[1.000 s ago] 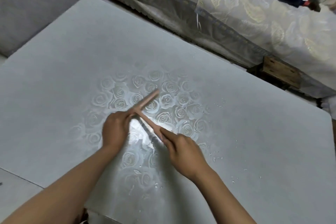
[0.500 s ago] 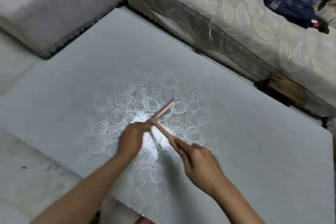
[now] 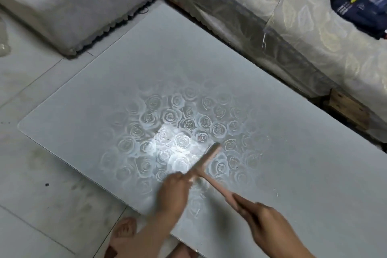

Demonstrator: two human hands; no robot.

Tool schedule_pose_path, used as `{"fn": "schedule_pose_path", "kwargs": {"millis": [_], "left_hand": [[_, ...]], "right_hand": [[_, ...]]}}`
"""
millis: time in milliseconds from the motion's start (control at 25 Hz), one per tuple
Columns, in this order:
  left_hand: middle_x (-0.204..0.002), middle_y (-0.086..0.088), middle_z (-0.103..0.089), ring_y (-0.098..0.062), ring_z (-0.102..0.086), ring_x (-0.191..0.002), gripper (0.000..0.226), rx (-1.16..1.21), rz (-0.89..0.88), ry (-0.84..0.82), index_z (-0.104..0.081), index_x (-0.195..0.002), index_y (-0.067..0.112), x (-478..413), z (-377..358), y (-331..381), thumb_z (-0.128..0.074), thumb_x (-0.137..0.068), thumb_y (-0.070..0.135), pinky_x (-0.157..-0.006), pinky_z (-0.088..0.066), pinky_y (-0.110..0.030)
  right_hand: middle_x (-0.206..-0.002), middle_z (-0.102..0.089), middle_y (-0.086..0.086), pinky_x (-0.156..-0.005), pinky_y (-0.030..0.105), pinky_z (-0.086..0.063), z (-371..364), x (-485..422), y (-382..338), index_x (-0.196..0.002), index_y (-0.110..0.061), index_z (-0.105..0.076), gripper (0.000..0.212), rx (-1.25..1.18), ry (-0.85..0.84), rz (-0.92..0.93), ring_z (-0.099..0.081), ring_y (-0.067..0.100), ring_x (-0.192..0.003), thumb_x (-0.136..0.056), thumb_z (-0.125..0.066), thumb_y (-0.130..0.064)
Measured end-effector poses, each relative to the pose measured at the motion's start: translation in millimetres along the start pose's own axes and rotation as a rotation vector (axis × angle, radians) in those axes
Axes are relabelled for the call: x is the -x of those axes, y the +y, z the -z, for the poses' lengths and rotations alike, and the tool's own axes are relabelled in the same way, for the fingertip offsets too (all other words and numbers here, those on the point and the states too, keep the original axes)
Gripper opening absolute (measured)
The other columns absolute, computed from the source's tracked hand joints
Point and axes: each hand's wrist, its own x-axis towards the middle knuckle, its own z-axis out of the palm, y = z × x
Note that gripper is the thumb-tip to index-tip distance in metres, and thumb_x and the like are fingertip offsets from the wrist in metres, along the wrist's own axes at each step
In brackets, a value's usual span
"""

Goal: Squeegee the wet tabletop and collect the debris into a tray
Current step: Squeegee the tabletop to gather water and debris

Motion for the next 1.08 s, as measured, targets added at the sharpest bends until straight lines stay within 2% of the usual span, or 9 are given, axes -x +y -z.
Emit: {"fn": "schedule_pose_path", "kwargs": {"millis": [80,160,280,400,560,680,760,920,1080], "left_hand": [[-0.1,0.001,-0.064,-0.02,-0.059,-0.096,0.029,0.076,-0.065,-0.095,-0.06,-0.121,0.032,2,3,4,-0.047,-0.097,0.036,-0.079,-0.048,-0.035],[-0.092,-0.001,-0.067,-0.022,-0.062,-0.088,0.026,0.167,-0.05,-0.008,-0.068,-0.109,0.025,-9,39,-23,-0.048,-0.097,0.037,-0.072,-0.046,-0.034],[-0.087,-0.005,-0.069,-0.027,-0.064,-0.081,0.02,0.133,0.033,0.196,-0.073,-0.103,0.021,-29,104,-95,-0.057,-0.094,0.029,-0.066,-0.049,-0.036],[-0.089,-0.011,-0.071,-0.034,-0.065,-0.082,0.018,0.065,0.111,0.286,-0.073,-0.104,0.017,-35,135,-149,-0.062,-0.091,0.02,-0.067,-0.049,-0.039],[-0.076,-0.011,-0.067,-0.034,-0.063,-0.07,0.014,0.026,0.082,0.296,-0.074,-0.094,0.012,-25,103,-130,-0.065,-0.089,0.022,-0.058,-0.045,-0.035],[-0.081,-0.006,-0.066,-0.029,-0.063,-0.075,0.017,0.119,-0.014,0.101,-0.073,-0.099,0.019,-3,61,-86,-0.061,-0.092,0.027,-0.061,-0.043,-0.033],[-0.089,-0.004,-0.067,-0.025,-0.062,-0.084,0.022,0.153,-0.044,0.009,-0.07,-0.109,0.025,4,55,-77,-0.055,-0.095,0.033,-0.067,-0.044,-0.034],[-0.082,-0.004,-0.068,-0.025,-0.061,-0.077,0.019,0.14,-0.012,0.223,-0.072,-0.106,0.023,-6,100,-114,-0.06,-0.093,0.027,-0.062,-0.05,-0.036],[-0.089,-0.008,-0.069,-0.03,-0.063,-0.082,0.018,0.069,0.147,0.292,-0.072,-0.104,0.014,-10,116,-147,-0.062,-0.091,0.02,-0.066,-0.047,-0.036]], "right_hand": [[-0.094,-0.059,-0.003,-0.078,0.028,-0.047,13,14,-9,-0.124,-0.079,-0.005,0.046,0.069,-0.022,-0.017,-0.059,0.019,-0.097,-0.098,-0.026,-0.047],[-0.083,-0.053,-0.003,-0.07,0.031,-0.045,19,0,-44,-0.127,-0.075,-0.001,0.047,0.068,0.022,0.113,-0.058,0.023,-0.088,-0.098,-0.024,-0.046],[-0.085,-0.054,0.004,-0.067,0.035,-0.039,18,-51,-122,-0.139,-0.049,-0.027,0.041,-0.012,0.128,0.293,-0.057,0.032,-0.088,-0.099,-0.03,-0.039],[-0.092,-0.058,0.016,-0.065,0.035,-0.037,-1,-89,-184,-0.131,-0.035,-0.041,0.033,-0.022,0.063,0.329,-0.056,0.037,-0.086,-0.099,-0.035,-0.031],[-0.091,-0.063,0.011,-0.068,0.038,-0.045,-15,-72,-157,-0.127,-0.034,-0.042,0.029,-0.067,0.045,0.23,-0.057,0.036,-0.087,-0.1,-0.032,-0.036],[-0.098,-0.067,0.0,-0.072,0.037,-0.047,-3,-31,-110,-0.132,-0.044,-0.036,0.034,-0.032,-0.002,0.086,-0.058,0.03,-0.094,-0.1,-0.026,-0.048],[-0.097,-0.065,0.0,-0.074,0.036,-0.047,5,-13,-103,-0.136,-0.047,-0.031,0.037,0.016,-0.006,0.078,-0.058,0.028,-0.093,-0.1,-0.023,-0.048],[-0.082,-0.058,0.008,-0.069,0.038,-0.046,8,-38,-147,-0.131,-0.04,-0.039,0.035,-0.06,0.104,0.268,-0.055,0.033,-0.083,-0.101,-0.022,-0.043],[-0.089,-0.062,0.015,-0.066,0.038,-0.045,-4,-74,-183,-0.117,-0.028,-0.05,0.029,-0.055,0.021,0.299,-0.055,0.038,-0.083,-0.102,-0.027,-0.036]]}}
